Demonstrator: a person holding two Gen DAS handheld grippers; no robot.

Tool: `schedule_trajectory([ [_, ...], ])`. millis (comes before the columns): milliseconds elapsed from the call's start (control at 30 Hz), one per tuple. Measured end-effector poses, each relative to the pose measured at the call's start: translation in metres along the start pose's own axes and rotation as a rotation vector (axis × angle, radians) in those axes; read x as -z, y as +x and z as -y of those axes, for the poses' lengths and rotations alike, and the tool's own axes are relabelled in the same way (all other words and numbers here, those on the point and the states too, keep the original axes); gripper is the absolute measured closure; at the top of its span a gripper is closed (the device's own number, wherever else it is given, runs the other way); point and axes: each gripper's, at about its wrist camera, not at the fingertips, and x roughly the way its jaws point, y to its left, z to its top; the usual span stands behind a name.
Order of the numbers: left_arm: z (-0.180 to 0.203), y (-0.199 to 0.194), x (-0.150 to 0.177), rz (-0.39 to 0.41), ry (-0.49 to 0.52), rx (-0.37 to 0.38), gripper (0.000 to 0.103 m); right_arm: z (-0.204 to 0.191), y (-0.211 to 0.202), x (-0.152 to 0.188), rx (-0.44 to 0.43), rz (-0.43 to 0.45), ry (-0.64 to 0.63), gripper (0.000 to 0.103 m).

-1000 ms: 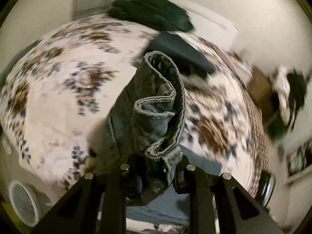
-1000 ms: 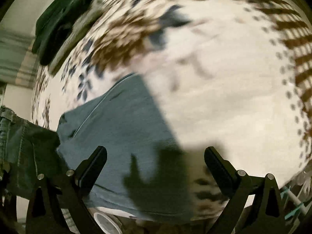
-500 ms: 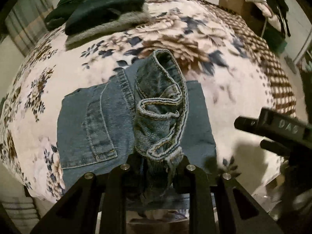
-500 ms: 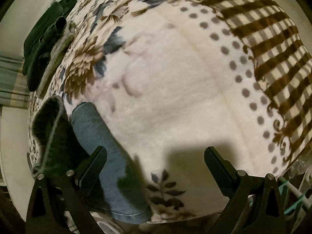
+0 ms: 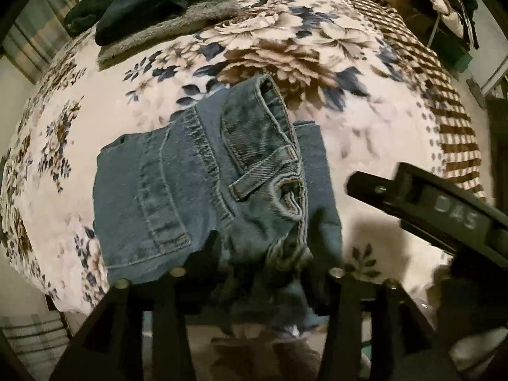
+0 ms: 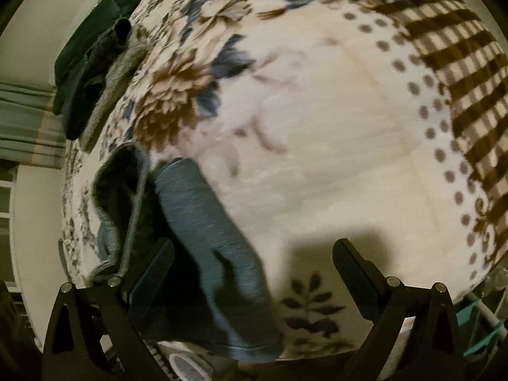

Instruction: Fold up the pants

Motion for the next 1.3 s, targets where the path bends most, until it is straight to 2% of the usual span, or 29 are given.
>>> schedule_trajectory([
  [33,-0.001,-0.005,0.001,-0.005,0.003,-0.003,0.046,-0.001,0.0,0.0,-0.015,-0.005,0.002,0.001],
  [100,-0.006,-0.015,0.003,-0.008,0.004,-0.028,0.037,-0.004,0.001,-0.001,-0.034,-0.014,0.002,0.001],
  [433,-0.039,-0.033,0.006,-0.024,-0.085,-0.048,0.032,-0.029,0.005,-0.01,-0.126,-0.039,-0.063,0.001],
  [633,-0.05,-0.05,0.011,-0.047,-0.145,0.069,0.032,-0.045,0.008,-0.016,-0.205,-0.078,-0.07,0.001],
  [733,-0.058,-0.055,0.017,-0.066,-0.184,0.084,0.032,-0.046,0.006,-0.017,-0.23,-0.096,-0.069,0.001],
  [833,-0.069,-0.057,0.018,-0.046,-0.205,0.035,0.032,-0.046,0.008,-0.02,-0.221,-0.108,-0.075,0.001],
  [1100,-0.112,-0.036,0.017,-0.01,-0.201,-0.181,0.032,-0.061,0.039,-0.022,-0.222,-0.15,-0.132,0.002],
  [1167,-0.121,-0.029,0.018,-0.017,-0.205,-0.216,0.032,-0.07,0.054,-0.018,-0.188,-0.17,-0.171,0.012],
  [1200,-0.127,-0.024,0.019,-0.022,-0.209,-0.234,0.032,-0.075,0.058,-0.014,-0.126,-0.149,-0.206,0.023],
  [1233,-0.13,-0.021,0.019,-0.026,-0.211,-0.247,0.032,-0.078,0.058,-0.012,-0.087,-0.129,-0.229,0.044],
  [1267,-0.134,-0.018,0.02,-0.031,-0.218,-0.256,0.032,-0.078,0.058,-0.008,-0.044,-0.108,-0.243,0.056],
  [1300,-0.138,-0.015,0.021,-0.036,-0.228,-0.258,0.032,-0.076,0.055,-0.006,-0.035,-0.092,-0.237,0.072],
])
